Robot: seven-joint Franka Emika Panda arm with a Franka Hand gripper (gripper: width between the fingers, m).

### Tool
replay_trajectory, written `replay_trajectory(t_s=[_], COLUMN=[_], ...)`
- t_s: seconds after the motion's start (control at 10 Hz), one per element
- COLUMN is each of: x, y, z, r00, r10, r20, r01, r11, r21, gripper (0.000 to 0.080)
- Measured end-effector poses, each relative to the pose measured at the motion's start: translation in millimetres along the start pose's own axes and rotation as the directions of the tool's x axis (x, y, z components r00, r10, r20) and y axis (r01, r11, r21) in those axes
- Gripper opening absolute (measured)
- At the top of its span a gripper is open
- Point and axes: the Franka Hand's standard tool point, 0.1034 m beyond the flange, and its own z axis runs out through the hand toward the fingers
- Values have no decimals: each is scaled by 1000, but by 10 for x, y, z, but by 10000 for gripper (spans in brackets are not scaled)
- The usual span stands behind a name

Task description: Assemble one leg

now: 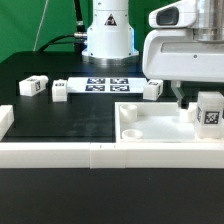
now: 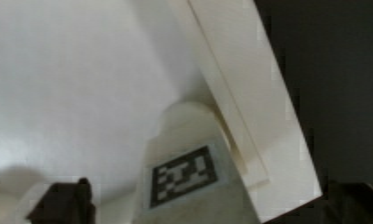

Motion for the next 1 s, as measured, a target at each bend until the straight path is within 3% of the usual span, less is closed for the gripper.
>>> replay_trajectory(t_s=[0.3, 0.5, 0.6, 0.7, 1.0], x=[73, 67, 68, 68, 85], y=[48, 49, 51, 51, 79], z=[-35, -26, -26, -25, -13], r00=[955, 955, 955, 955, 972], r10=[-296, -295, -295, -295, -234], r20=[-3, -1, -1, -1, -8], r01=[296, 295, 295, 295, 233], r11=[955, 955, 955, 955, 972], r21=[-17, -17, -18, -18, -15], gripper=[649, 398, 398, 291, 291])
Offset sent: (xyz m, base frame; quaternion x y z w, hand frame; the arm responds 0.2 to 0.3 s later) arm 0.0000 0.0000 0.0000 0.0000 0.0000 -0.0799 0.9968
